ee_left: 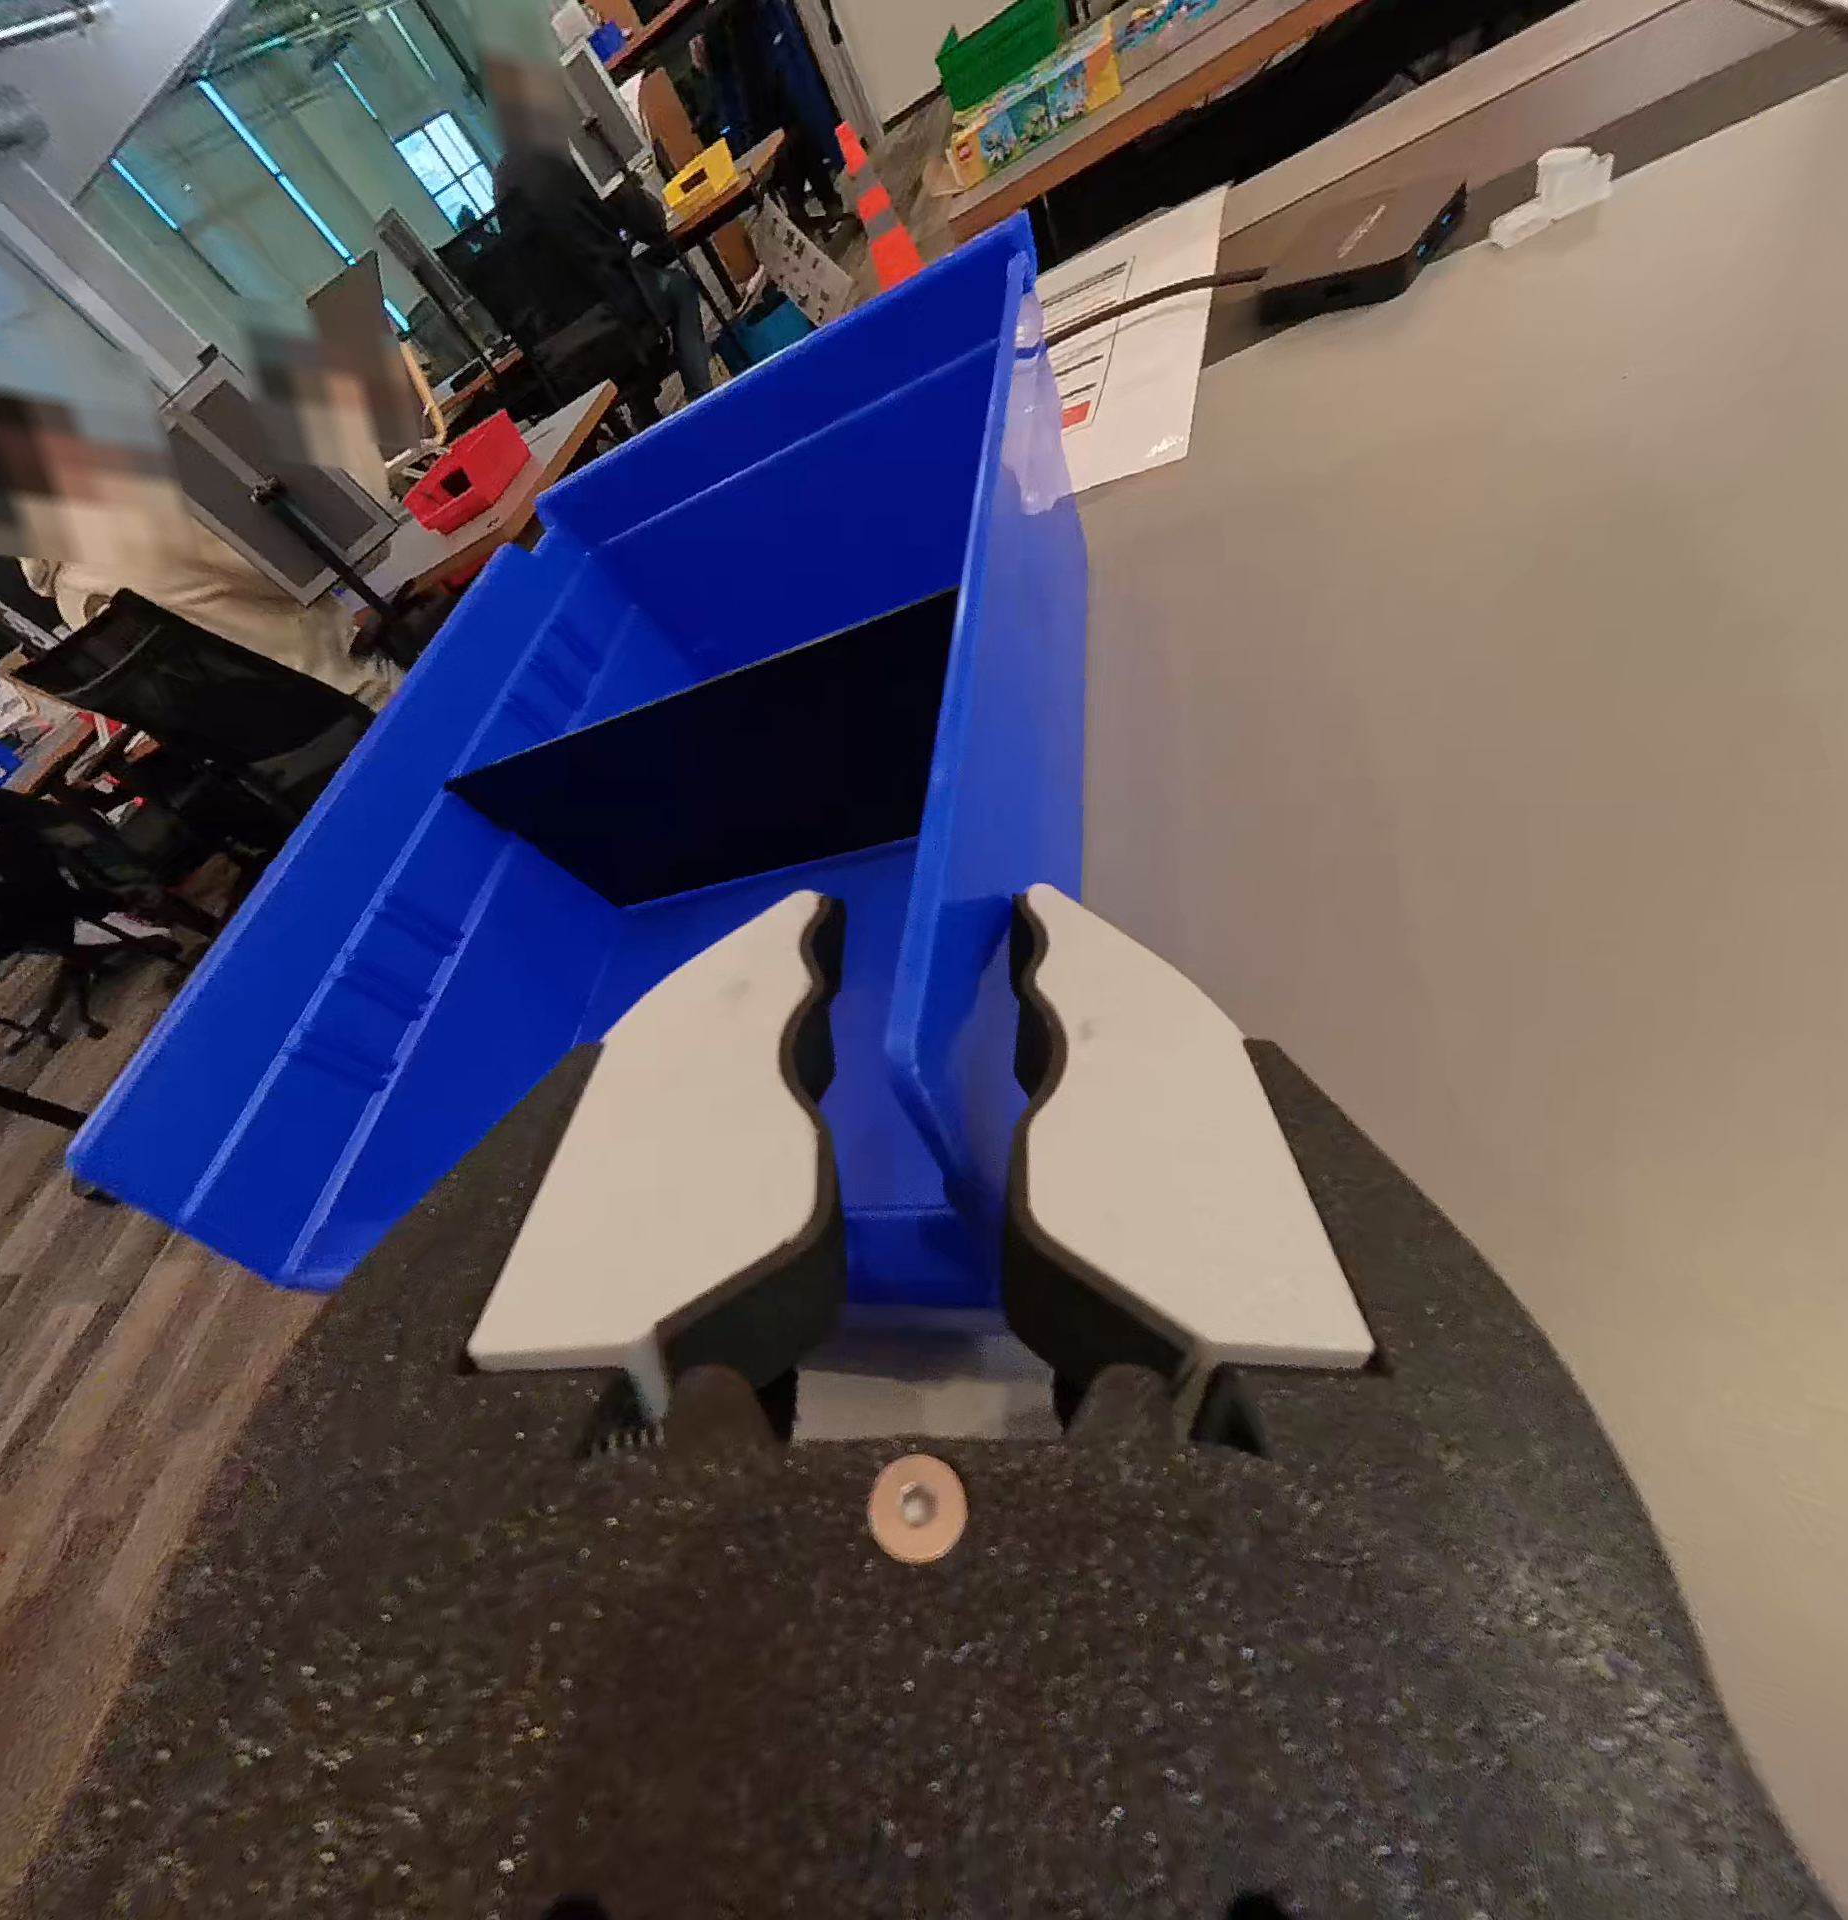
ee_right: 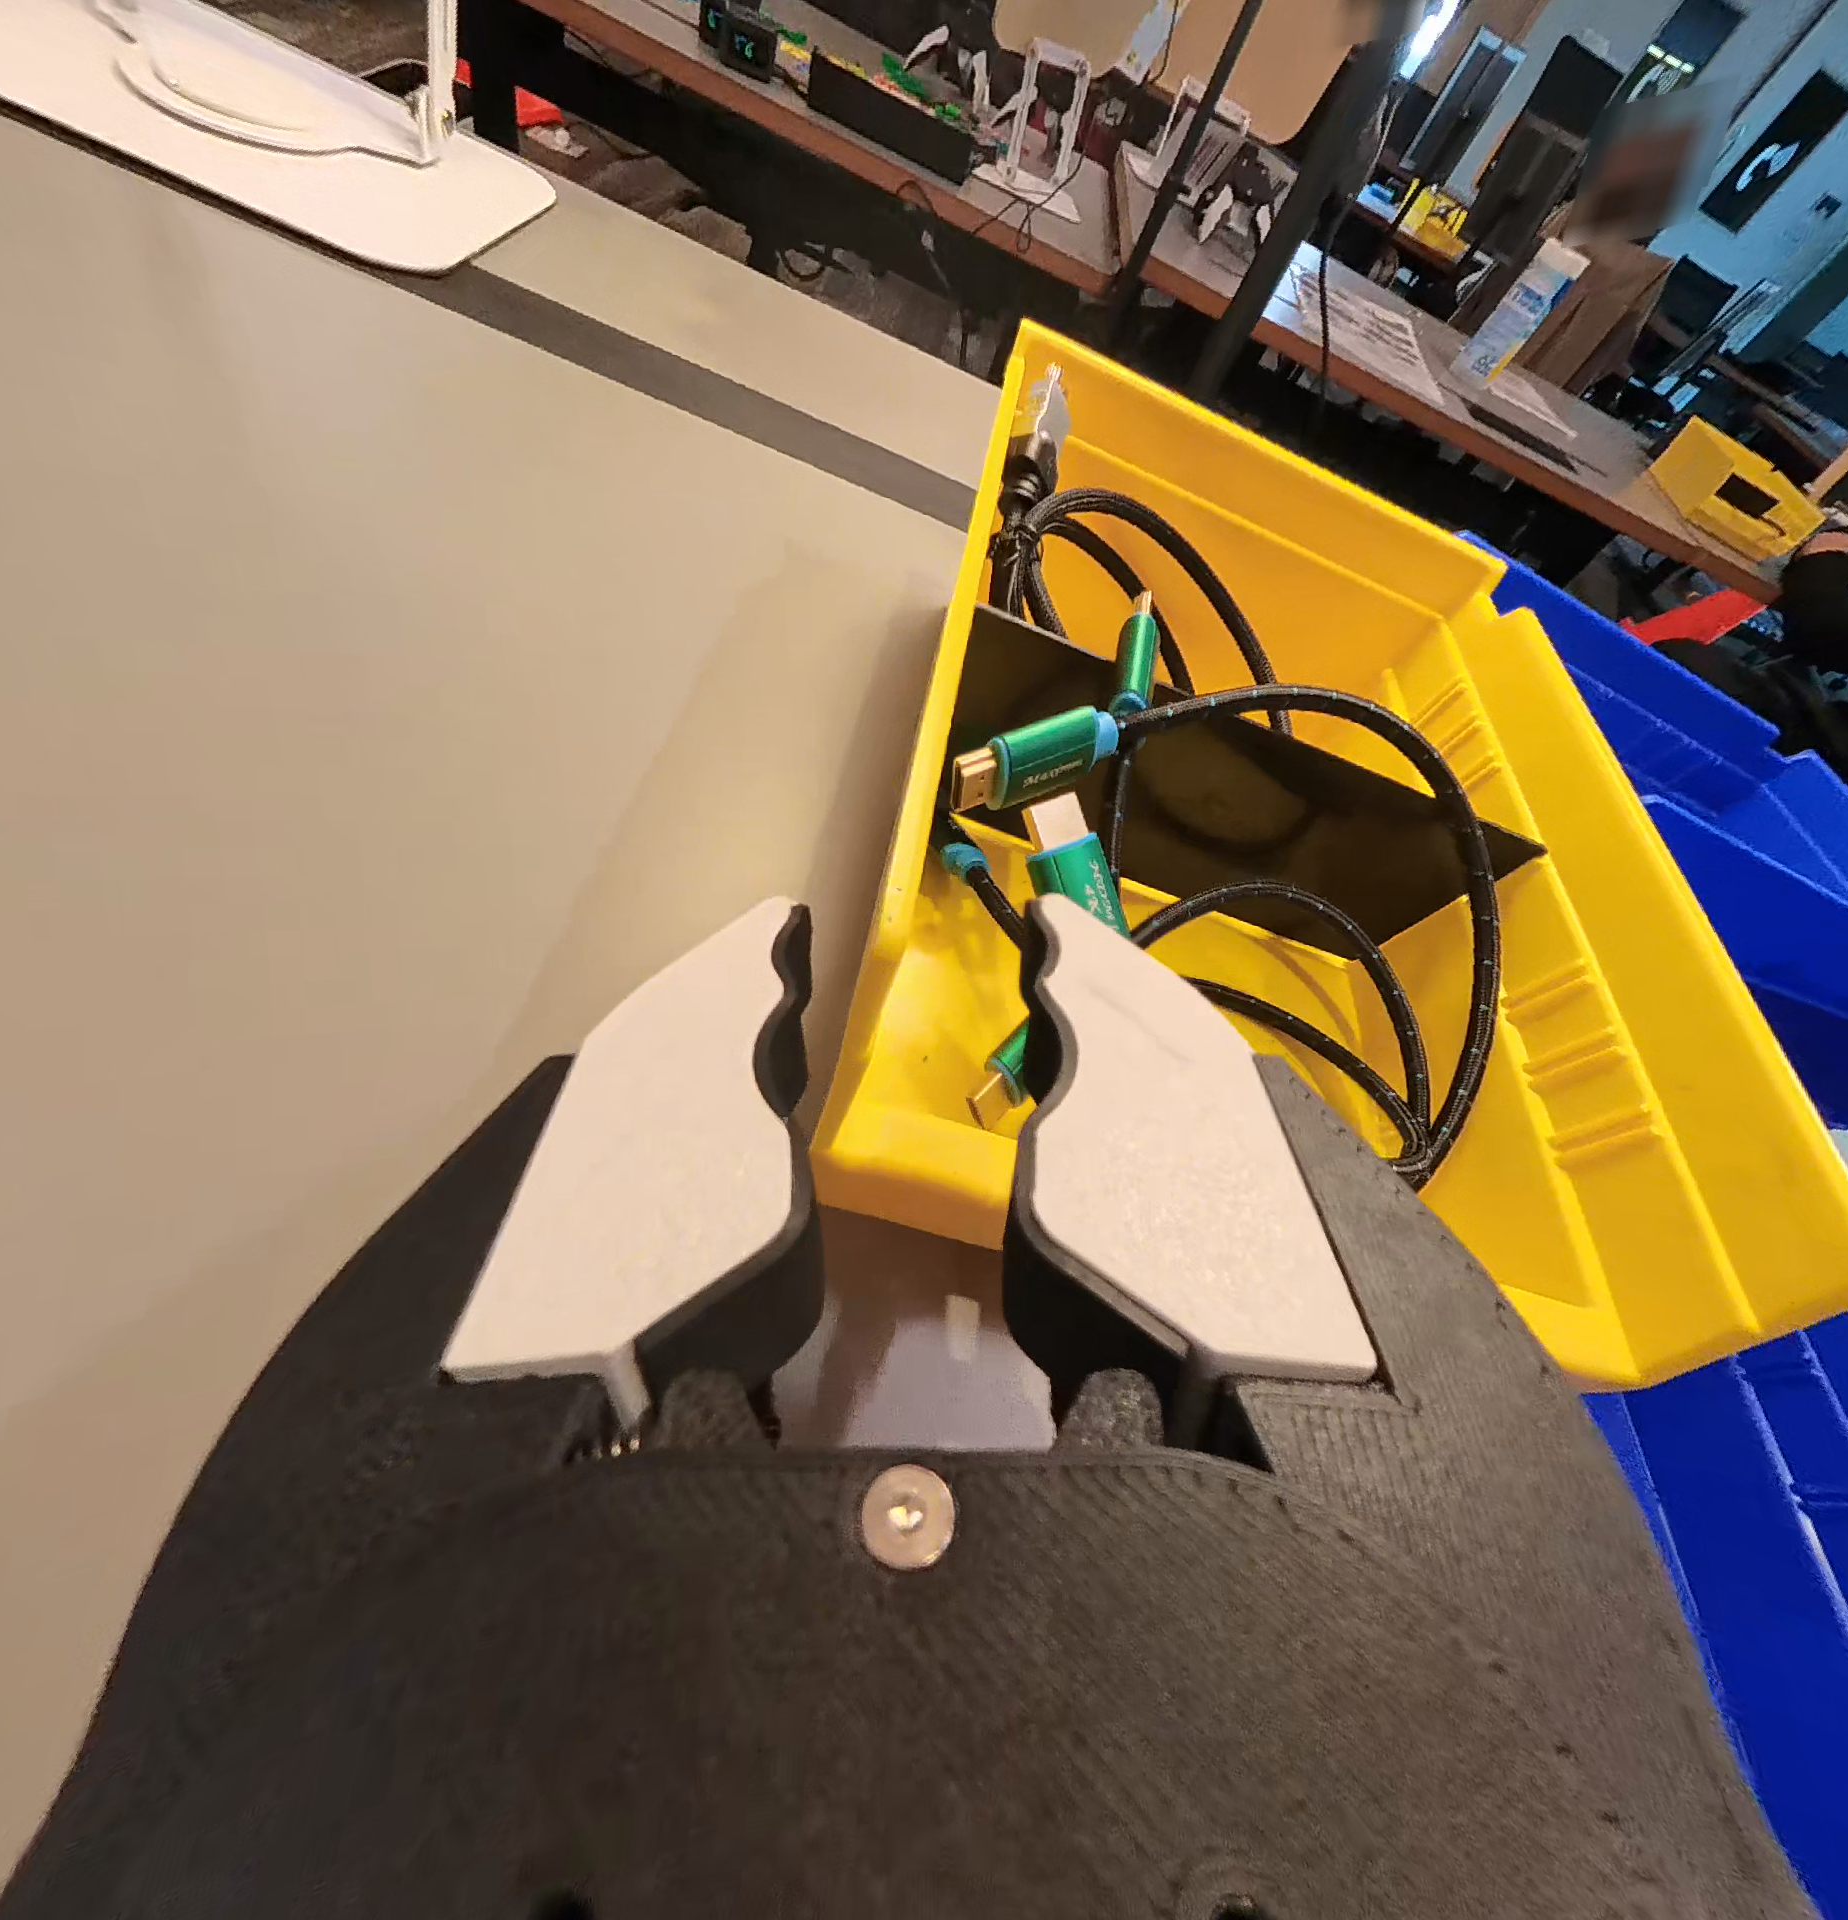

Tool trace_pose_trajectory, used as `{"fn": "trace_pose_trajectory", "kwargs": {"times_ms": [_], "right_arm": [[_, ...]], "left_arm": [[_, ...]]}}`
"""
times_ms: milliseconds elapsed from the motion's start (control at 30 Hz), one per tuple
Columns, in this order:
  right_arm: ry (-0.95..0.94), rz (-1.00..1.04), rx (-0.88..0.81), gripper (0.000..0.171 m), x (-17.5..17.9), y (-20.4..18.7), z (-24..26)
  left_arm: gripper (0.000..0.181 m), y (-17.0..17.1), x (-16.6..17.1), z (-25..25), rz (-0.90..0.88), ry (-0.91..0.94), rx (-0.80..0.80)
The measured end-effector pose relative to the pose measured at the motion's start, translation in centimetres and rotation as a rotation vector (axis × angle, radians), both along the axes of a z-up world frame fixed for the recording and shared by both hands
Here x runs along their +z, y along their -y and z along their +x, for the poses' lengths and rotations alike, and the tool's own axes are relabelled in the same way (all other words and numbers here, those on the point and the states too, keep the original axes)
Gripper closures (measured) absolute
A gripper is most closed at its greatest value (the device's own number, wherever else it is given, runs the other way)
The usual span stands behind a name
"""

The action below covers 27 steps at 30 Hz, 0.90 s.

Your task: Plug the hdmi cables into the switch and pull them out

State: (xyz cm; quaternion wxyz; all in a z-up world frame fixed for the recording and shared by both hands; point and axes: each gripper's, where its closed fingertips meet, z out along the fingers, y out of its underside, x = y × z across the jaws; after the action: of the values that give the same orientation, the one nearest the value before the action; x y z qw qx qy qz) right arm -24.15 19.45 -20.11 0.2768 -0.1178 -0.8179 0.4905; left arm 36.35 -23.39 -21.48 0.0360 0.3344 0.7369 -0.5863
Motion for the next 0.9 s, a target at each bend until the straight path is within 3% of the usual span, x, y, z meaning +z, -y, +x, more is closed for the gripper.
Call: {"fn": "trace_pose_trajectory", "kwargs": {"times_ms": [167, 300, 667, 900], "right_arm": [[0.008, 0.022, -0.024, 0.143, -0.3, 0.8, -0.4], [0.004, 0.055, -0.059, 0.165, -1.4, 1.6, -1.1], [0.048, 0.004, 0.061, 0.165, -1.4, 1.9, -0.6], [0.084, -0.006, 0.272, 0.165, -1.4, 3.3, 1.4]], "left_arm": [[0.163, 0.1, -0.3, -0.8, -0.009, 0.006, -0.048], [0.17, -0.6, -0.2, -1.0, -0.005, -0.02, -0.095], [0.177, -7.8, 1.0, -3.3, -0.053, -0.049, -0.348], [0.176, -13.3, 1.2, -7.3, -0.027, -0.055, -0.682]]}}
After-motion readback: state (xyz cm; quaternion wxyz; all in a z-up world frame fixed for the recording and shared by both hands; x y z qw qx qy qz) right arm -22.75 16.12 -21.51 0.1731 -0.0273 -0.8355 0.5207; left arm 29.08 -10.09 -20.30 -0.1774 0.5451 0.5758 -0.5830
